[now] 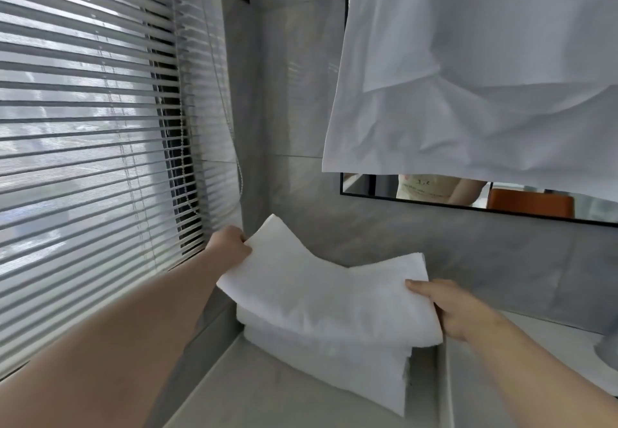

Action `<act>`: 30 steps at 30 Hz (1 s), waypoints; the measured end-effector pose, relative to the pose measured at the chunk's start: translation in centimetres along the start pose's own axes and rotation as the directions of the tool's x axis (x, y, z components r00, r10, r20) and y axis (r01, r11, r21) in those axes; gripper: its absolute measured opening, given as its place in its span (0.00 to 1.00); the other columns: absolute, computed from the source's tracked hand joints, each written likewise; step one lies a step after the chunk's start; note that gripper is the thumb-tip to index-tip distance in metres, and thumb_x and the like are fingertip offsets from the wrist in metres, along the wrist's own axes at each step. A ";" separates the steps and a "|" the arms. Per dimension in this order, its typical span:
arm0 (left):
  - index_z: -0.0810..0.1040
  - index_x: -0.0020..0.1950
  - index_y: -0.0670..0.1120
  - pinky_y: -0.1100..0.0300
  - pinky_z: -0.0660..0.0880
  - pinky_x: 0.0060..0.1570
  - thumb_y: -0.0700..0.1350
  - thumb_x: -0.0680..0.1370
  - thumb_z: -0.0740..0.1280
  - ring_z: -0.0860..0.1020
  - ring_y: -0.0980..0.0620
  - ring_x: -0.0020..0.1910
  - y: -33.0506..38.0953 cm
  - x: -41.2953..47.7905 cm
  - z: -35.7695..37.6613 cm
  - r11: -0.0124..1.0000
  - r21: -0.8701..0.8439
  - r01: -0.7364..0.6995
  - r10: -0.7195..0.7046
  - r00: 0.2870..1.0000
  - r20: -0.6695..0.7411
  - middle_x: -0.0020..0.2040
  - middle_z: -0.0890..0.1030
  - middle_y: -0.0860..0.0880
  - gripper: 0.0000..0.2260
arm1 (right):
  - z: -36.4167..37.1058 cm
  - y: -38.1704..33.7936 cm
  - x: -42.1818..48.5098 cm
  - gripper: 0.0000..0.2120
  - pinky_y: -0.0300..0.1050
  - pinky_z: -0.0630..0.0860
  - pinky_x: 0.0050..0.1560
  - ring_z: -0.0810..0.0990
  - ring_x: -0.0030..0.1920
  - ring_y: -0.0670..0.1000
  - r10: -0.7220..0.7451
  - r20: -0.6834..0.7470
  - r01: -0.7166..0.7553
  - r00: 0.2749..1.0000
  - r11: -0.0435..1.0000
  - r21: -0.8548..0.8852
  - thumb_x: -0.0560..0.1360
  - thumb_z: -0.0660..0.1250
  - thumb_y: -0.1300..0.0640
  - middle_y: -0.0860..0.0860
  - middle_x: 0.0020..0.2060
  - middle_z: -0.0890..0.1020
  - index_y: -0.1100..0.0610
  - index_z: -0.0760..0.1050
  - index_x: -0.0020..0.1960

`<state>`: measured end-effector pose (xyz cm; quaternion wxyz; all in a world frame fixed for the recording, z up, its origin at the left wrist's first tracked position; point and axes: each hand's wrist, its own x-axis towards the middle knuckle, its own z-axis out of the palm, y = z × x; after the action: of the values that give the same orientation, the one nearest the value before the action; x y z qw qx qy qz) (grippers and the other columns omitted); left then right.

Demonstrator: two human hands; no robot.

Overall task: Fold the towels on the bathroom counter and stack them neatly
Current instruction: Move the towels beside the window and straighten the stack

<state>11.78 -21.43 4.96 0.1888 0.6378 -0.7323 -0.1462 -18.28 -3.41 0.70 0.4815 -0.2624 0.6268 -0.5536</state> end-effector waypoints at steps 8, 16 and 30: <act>0.69 0.64 0.39 0.54 0.69 0.52 0.44 0.81 0.55 0.72 0.40 0.60 0.7 4.5 1.9 0.998 0.061 0.032 -0.028 0.997 -0.071 0.62 0.73 0.38 0.14 | 0.9 0.2 4.3 0.11 0.50 0.75 0.40 0.78 0.44 0.56 -0.150 -0.093 0.151 0.984 0.989 0.002 0.80 0.61 0.56 0.55 0.47 0.78 0.59 0.70 0.60; 0.67 0.66 0.38 0.50 0.68 0.59 0.43 0.82 0.54 0.71 0.38 0.62 1.4 7.7 5.3 0.995 0.094 0.041 -0.032 0.995 -0.099 0.64 0.72 0.37 0.15 | 1.2 0.9 7.8 0.12 0.49 0.73 0.49 0.74 0.48 0.56 -0.209 -0.221 0.162 0.953 0.963 -0.213 0.80 0.58 0.56 0.55 0.50 0.75 0.60 0.69 0.61; 0.65 0.67 0.41 0.49 0.71 0.57 0.44 0.82 0.54 0.73 0.38 0.60 -0.9 9.0 10.3 0.992 0.109 0.066 -0.067 0.998 0.003 0.63 0.72 0.37 0.15 | 0.5 5.6 9.1 0.04 0.51 0.75 0.49 0.77 0.44 0.58 0.035 -0.266 -0.060 0.963 0.994 -0.087 0.78 0.61 0.60 0.56 0.40 0.77 0.60 0.73 0.46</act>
<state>6.78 -30.73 -3.73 0.1465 0.6705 -0.7182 -0.1146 -20.27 -10.07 -7.42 0.3939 -0.1936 0.7168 -0.5418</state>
